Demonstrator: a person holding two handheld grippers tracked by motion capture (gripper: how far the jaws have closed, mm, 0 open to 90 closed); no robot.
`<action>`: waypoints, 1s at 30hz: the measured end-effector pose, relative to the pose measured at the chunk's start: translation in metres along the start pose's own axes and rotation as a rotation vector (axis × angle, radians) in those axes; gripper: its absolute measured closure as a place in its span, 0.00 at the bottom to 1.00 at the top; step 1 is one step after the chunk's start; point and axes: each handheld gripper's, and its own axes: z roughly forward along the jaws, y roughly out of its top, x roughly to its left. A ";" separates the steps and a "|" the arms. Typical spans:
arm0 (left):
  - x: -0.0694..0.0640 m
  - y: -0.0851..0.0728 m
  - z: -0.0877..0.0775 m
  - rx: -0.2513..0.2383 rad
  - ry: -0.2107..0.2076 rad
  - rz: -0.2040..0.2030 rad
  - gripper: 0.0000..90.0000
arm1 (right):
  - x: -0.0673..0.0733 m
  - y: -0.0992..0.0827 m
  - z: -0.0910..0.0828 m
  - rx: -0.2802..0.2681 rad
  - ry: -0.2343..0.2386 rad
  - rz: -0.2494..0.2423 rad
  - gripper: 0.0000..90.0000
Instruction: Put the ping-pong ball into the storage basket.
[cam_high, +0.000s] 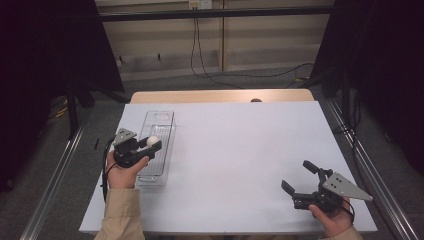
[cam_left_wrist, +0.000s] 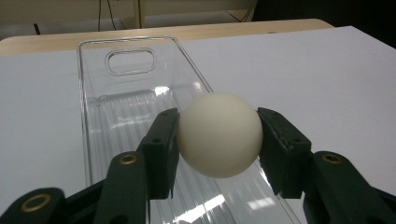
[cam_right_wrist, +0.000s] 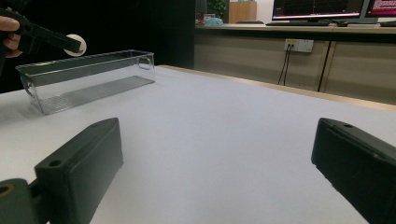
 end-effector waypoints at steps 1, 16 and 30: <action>0.000 0.000 0.000 0.000 0.003 0.004 0.57 | 0.000 0.000 0.000 0.000 0.000 0.000 0.02; -0.003 0.000 -0.005 -0.059 0.030 -0.005 0.31 | -0.002 0.001 -0.001 -0.007 -0.005 0.001 0.02; -0.017 -0.002 -0.011 -0.100 -0.007 0.007 0.12 | -0.001 0.002 -0.006 -0.016 -0.010 0.006 0.02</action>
